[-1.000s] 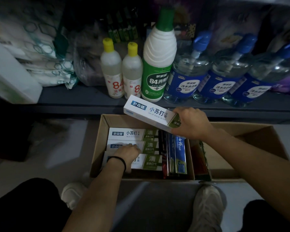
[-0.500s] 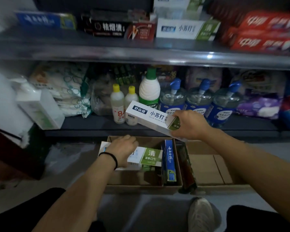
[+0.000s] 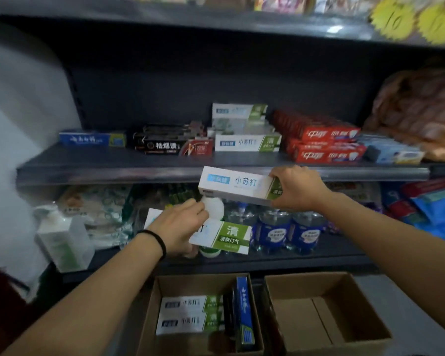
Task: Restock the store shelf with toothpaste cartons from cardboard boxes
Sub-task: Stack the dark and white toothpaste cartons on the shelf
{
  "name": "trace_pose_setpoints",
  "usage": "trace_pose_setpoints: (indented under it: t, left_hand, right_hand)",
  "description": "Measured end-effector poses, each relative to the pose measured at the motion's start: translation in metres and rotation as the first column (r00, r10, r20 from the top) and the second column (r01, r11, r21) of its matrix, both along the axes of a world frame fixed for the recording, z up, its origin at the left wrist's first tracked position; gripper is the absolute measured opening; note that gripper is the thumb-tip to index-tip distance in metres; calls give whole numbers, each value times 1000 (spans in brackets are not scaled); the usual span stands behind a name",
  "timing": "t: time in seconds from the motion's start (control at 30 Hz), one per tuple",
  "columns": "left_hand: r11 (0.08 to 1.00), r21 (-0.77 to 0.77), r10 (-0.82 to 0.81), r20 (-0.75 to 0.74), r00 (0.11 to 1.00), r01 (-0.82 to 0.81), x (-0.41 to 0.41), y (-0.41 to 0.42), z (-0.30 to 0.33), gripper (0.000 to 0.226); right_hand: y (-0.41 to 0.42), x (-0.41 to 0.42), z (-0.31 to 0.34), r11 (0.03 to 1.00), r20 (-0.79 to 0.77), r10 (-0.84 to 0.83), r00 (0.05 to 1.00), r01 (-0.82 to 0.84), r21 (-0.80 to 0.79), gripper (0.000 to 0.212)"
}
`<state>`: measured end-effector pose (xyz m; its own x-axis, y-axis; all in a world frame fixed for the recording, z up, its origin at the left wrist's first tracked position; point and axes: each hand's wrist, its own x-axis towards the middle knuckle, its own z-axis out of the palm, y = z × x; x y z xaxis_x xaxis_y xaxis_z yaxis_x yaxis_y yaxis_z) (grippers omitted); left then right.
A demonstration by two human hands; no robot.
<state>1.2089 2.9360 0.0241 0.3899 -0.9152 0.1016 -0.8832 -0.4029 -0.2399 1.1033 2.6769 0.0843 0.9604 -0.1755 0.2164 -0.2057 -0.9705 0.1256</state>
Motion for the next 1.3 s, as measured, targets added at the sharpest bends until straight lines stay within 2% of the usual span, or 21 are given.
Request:
trace_pose_setpoints:
  t: [0.3,0.47,0.77,1.03,1.1,1.2,1.3]
  left_hand:
    - [1000,-17,27,126,992,-25,30,-38,75,48]
    - [999,-49,24,156,987,-16,58,-63,95,47]
    - [992,-125,-6,145,989,25,103,-92,93,44]
    - [990,-143,15,188,982,12,123,-108,90,41]
    - [991,-132,23,188,982,2,124,-109,90,42]
    - [995,-95,50,167,985,-35,123,-112,96,45]
    - [995,-69,78,152,985,-68,120,-114,103,49]
  right_hand:
    - [-55,40,54,990,144,-21,989,41,-138,41]
    - [-80,76,57,981,176,-30,984,63,-183,51]
    - [-114,126,33,978,151,-9,988,40,-205,57]
    - [-130,148,20,983,54,0,999,11,-186,78]
    - [-133,150,18,985,67,20,998,-8,-171,71]
    - [-135,155,17,987,103,71,992,-55,-150,48]
    - [-136,160,19,985,90,88,992,-73,-154,43]
